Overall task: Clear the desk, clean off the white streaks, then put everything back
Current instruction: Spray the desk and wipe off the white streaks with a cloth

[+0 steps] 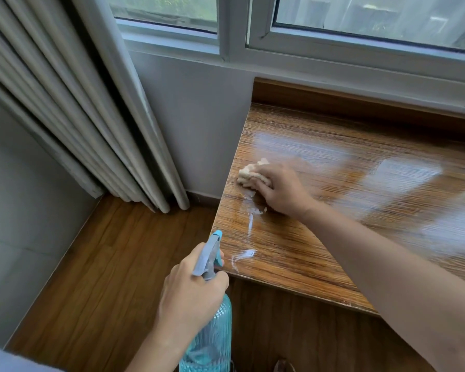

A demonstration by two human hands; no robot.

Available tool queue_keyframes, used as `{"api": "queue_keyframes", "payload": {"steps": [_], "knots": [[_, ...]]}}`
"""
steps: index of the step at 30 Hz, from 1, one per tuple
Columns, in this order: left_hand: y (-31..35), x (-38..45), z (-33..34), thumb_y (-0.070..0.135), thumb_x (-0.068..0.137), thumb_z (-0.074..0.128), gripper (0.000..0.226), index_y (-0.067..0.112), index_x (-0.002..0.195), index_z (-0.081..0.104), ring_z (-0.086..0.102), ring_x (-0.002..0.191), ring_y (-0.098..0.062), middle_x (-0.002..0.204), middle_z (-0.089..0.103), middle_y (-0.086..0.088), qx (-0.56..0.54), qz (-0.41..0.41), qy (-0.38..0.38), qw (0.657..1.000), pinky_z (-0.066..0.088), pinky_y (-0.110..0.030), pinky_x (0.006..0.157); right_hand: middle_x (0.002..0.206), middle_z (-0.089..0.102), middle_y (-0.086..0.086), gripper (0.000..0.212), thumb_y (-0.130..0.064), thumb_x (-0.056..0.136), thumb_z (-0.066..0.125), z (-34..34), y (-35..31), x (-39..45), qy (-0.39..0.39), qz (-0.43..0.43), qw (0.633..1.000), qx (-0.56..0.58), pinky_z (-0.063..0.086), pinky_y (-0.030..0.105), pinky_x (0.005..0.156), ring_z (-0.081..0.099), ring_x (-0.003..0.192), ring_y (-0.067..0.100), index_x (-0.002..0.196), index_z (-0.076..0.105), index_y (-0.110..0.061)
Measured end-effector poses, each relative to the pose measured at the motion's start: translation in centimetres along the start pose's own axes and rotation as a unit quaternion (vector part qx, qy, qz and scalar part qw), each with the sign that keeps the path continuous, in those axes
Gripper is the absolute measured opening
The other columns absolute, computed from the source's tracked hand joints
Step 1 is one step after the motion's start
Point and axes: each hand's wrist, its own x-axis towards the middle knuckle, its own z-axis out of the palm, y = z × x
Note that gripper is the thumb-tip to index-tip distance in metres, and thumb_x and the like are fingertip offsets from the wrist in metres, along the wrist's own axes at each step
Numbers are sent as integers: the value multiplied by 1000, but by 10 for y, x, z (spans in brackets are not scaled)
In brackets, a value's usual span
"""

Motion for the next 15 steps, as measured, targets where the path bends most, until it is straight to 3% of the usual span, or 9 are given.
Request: {"api": "queue_keyframes", "payload": {"steps": [3, 8, 11, 13, 15], "knots": [[1, 0, 1, 8, 87, 61, 19, 25, 92, 56, 46, 49, -10, 56, 50, 16, -5, -1, 11, 1000, 34, -19, 46, 108, 71, -1, 23, -31, 102, 60, 6, -21, -49, -68, -5, 997, 24, 42, 31, 88, 55, 103, 16, 119, 74, -24], [4, -8, -3, 13, 96, 62, 23, 33, 97, 51, 58, 57, -10, 65, 55, 12, -8, 2, 16, 1000, 39, -16, 46, 149, 54, -13, 41, -36, 106, 49, -4, -28, -92, -156, -92, 983, -13, 30, 21, 118, 39, 143, 5, 145, 56, -27], [5, -13, -3, 9, 94, 61, 21, 28, 101, 55, 54, 54, 0, 59, 55, 21, -5, 10, 14, 1000, 37, -15, 44, 159, 44, -3, 48, -39, 108, 42, -7, -9, -57, -139, -61, 984, -92, 31, 34, 122, 30, 151, 10, 153, 45, -22], [8, -17, -3, 7, 94, 61, 23, 27, 104, 56, 54, 55, 3, 61, 53, 12, -13, 11, 13, 1000, 38, -14, 44, 160, 41, 3, 51, -37, 108, 40, -4, 0, -28, -120, -49, 982, -139, 36, 42, 120, 30, 151, 17, 154, 41, -16], [11, -20, -2, 6, 94, 61, 24, 27, 104, 56, 54, 55, 3, 62, 50, 9, -25, 8, 16, 1000, 38, -14, 44, 164, 33, 5, 54, -36, 108, 38, 3, 3, -10, -113, -38, 979, -163, 17, 36, 127, 21, 154, 20, 158, 33, -14]]}}
